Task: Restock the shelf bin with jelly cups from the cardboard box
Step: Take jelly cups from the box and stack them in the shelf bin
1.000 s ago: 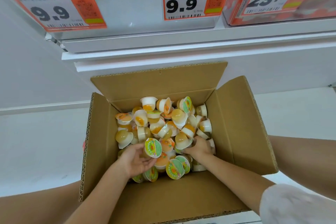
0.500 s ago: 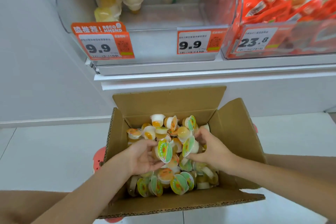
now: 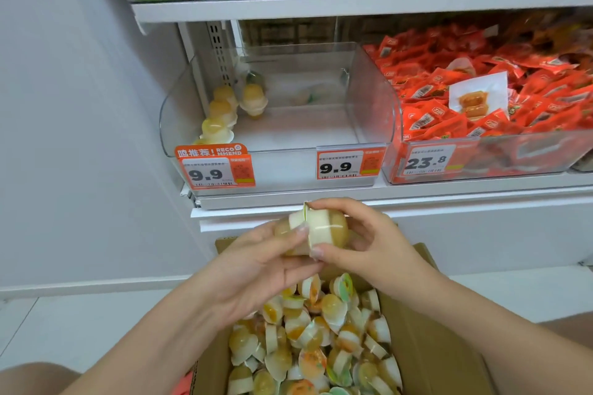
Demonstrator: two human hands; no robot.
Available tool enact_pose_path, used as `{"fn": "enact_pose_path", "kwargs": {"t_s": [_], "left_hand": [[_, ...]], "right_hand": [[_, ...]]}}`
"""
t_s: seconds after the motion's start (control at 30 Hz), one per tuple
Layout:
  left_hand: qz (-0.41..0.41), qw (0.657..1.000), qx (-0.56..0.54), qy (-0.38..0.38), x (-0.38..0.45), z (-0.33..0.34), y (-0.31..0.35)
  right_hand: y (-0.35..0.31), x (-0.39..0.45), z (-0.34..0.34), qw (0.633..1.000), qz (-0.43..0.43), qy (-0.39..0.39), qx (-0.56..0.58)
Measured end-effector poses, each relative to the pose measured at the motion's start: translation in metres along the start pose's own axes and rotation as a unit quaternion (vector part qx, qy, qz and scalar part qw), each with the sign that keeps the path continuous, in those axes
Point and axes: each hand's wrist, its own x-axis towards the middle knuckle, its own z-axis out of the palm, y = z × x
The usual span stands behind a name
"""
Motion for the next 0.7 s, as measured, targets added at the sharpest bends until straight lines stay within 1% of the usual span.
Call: {"fn": "enact_pose_path", "kwargs": {"t_s": [0.17,0.3,0.37,0.4,0.43,0.47,0.5,0.53,0.6,0.63,0.67,0.7], "left_hand": [[-0.002,0.999,0.010,0.033,-0.005,0.000,-0.005],[-0.017,0.998,0.040,0.044,-0.007,0.004,0.000],[-0.059,0.992,0.106,0.027,-0.010,0.005,0.012],[-0.087,0.980,0.180,0.014,-0.013,0.005,0.021],[-0.105,0.956,0.274,0.018,-0.015,0.003,0.032],[-0.101,0.920,0.374,0.054,-0.016,-0.002,0.044],[-0.078,0.877,0.461,0.113,-0.016,-0.009,0.056],[-0.041,0.825,0.535,0.177,-0.014,-0.018,0.068],[0.020,0.709,0.654,0.262,-0.009,-0.042,0.090],[0.037,0.671,0.681,0.290,-0.006,-0.053,0.098],[0.050,0.652,0.689,0.310,-0.004,-0.062,0.104],[0.059,0.643,0.692,0.323,-0.002,-0.069,0.108]], "right_hand": [[-0.005,-0.001,0.001,0.997,0.002,-0.058,-0.052],[-0.008,0.006,0.004,0.996,-0.006,-0.035,-0.076],[-0.014,0.010,0.005,0.997,-0.007,-0.022,-0.080],[-0.021,0.014,0.004,0.996,-0.009,-0.011,-0.093],[-0.029,0.022,0.003,0.993,-0.015,0.006,-0.116],[-0.038,0.034,0.002,0.989,-0.020,0.028,-0.141],[-0.048,0.052,0.000,0.985,-0.026,0.054,-0.162],[-0.058,0.073,-0.002,0.980,-0.030,0.081,-0.180],[-0.073,0.124,-0.004,0.966,-0.041,0.125,-0.224],[-0.077,0.152,-0.003,0.957,-0.037,0.137,-0.254],[-0.078,0.177,-0.001,0.947,-0.024,0.139,-0.288],[-0.075,0.201,0.001,0.939,-0.003,0.128,-0.320]]}}
